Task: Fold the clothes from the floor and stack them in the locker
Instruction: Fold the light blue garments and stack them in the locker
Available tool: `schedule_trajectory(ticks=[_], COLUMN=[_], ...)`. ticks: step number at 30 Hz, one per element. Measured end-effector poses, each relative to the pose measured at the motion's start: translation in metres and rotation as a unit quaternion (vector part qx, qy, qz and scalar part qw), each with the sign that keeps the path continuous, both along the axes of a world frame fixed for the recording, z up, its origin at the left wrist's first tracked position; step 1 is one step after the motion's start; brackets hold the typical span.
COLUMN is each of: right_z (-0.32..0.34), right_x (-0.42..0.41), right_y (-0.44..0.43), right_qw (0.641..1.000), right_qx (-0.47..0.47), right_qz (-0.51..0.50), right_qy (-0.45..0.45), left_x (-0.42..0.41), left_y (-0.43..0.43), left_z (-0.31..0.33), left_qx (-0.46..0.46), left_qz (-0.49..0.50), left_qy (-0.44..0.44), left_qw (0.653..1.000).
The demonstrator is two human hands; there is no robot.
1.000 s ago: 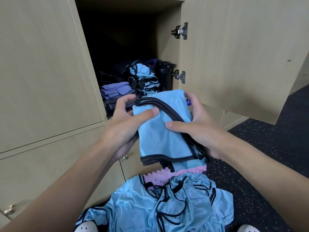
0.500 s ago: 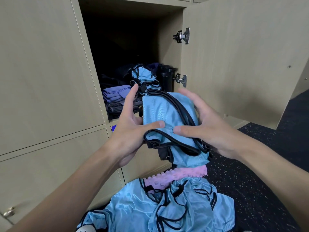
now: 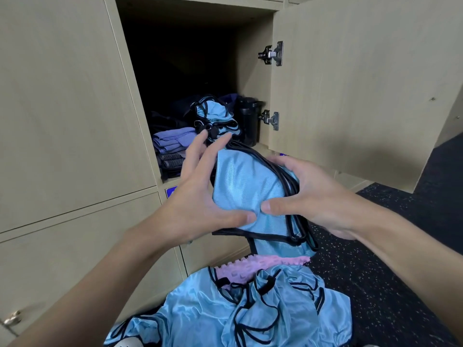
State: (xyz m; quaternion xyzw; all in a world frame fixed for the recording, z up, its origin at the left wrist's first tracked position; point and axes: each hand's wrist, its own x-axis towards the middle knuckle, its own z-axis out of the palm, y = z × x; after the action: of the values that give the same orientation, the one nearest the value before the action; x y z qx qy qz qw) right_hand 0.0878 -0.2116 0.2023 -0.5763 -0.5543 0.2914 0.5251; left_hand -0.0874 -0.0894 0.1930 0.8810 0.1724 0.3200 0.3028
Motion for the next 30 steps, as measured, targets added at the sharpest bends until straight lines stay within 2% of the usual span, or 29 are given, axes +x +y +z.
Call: schedule_trajectory(ticks=[3,8,11,15,18,22,27,30], right_z=[0.000,0.003,0.002,-0.001,-0.003,0.005,0.012,0.010], right_x=[0.000,0.004,0.006,0.008,0.014,0.027,0.030,0.033], right_y=[-0.001,-0.003,-0.003,0.000,0.004,0.022,0.075,0.113], right_qw=[0.999,0.995,0.993,0.993,0.997,0.994,0.998,0.995], right_qx=[-0.006,-0.013,-0.027,-0.020,-0.027,-0.056,-0.001,0.032], right_qz=[0.025,0.051,0.060,0.038,0.030,0.094,0.055,0.031], right_qy=[0.026,0.081,0.097,0.107,0.060,0.029,0.041,0.084], left_x=[-0.004,-0.001,0.002,0.004,0.003,0.006,0.014,0.022], left_y=[0.000,-0.002,-0.003,0.001,0.004,0.026,0.065,0.088], left_z=[0.002,0.003,0.003,0.002,0.006,0.008,0.007,0.008], left_qx=[0.050,0.021,-0.040,-0.068,-0.109,-0.203,-0.316,-0.346], left_qz=[-0.051,-0.037,-0.019,-0.010,-0.017,-0.019,-0.034,0.001], left_qy=[0.005,0.012,-0.016,-0.041,-0.052,-0.091,-0.117,-0.120], left_qw=[0.997,0.999,0.999,0.997,0.993,0.975,0.941,0.930])
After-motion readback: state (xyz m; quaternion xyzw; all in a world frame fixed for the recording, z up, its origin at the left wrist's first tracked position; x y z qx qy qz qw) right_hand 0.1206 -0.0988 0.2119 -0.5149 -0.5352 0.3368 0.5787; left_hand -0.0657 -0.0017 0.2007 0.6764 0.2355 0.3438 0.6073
